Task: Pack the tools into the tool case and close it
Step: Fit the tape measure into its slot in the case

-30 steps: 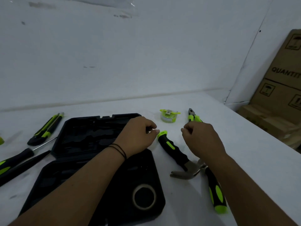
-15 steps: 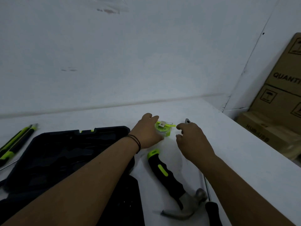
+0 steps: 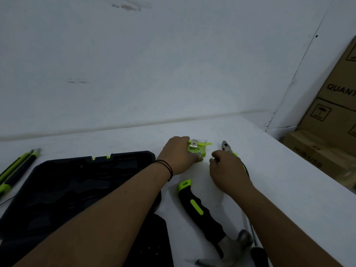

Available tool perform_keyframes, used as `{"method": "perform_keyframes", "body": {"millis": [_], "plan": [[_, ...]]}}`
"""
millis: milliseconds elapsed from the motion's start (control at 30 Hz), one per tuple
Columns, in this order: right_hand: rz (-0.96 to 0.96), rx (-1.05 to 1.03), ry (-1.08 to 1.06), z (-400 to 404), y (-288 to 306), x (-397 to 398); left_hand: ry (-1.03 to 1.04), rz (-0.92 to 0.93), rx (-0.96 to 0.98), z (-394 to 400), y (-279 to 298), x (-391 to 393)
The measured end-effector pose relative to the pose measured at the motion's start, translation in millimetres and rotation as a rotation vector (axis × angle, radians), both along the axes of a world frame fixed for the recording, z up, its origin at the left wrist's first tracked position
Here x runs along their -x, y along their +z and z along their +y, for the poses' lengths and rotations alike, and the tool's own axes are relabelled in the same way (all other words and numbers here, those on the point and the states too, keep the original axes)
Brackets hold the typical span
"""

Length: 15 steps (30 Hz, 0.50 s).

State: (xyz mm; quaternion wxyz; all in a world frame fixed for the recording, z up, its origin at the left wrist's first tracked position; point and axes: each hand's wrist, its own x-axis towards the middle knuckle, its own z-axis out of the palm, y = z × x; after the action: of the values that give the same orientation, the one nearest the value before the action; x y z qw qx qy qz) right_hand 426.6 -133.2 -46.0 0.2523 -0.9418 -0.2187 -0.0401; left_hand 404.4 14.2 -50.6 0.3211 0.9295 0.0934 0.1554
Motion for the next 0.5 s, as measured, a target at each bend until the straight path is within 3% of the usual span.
{"method": "perform_keyframes", "body": {"millis": [100,267,500], "plan": [[0.061,-0.169,-0.019,-1,9,7,-0.01,-0.095,0.019,-2,17,16],[0.528,-0.744,0.038,10,32,40,-0.012,-0.159,-0.007,-6,42,61],[0.753,-0.874,0.193,35,50,100,0.044,-0.205,-0.004,7,64,150]]}}
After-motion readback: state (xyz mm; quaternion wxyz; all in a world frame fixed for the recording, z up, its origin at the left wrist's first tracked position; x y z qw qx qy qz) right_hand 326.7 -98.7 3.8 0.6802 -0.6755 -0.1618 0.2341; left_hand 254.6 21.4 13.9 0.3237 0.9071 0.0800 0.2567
